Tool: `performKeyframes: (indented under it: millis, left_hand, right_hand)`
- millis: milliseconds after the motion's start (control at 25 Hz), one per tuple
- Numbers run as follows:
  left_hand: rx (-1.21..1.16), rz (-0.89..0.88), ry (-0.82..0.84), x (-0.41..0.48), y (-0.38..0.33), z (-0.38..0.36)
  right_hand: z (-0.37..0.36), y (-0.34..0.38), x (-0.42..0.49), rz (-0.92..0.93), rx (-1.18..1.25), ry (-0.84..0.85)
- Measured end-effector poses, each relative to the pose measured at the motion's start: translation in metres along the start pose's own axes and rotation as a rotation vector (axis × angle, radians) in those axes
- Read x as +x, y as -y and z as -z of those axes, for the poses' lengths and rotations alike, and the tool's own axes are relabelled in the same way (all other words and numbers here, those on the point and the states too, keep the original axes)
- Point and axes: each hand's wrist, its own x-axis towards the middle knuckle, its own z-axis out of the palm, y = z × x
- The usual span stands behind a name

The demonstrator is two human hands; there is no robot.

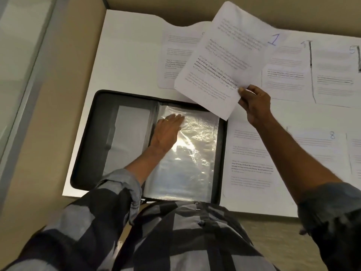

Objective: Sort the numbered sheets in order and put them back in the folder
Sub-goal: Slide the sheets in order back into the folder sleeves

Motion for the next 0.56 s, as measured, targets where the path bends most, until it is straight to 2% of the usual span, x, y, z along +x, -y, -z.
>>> performKeyframes:
  millis: [80,240,360,440,560]
  left_hand:
    - [0.088,-0.007,0.009,0.011,0.005,0.005]
    - [0.234,-0.091,0.227,0.039,0.004,0.027]
    - [0.165,-0.147,0.320,0.056,0.008,0.039]
    - [0.092,-0.181,0.322,0.062,0.011,0.039]
    - [-0.015,-0.188,0.206,0.067,0.014,0.040]
  right_hand:
    - [-0.008,-0.007,0.006,-0.009,0.011,0.000]
    - [-0.027,-0.018,0.018,-0.006,0.010,-0.013]
    - [-0.042,-0.019,0.027,-0.001,0.024,-0.030]
    - [-0.050,-0.017,0.030,0.008,0.031,-0.036]
    - [-0.060,-0.017,0.035,0.034,0.020,-0.035]
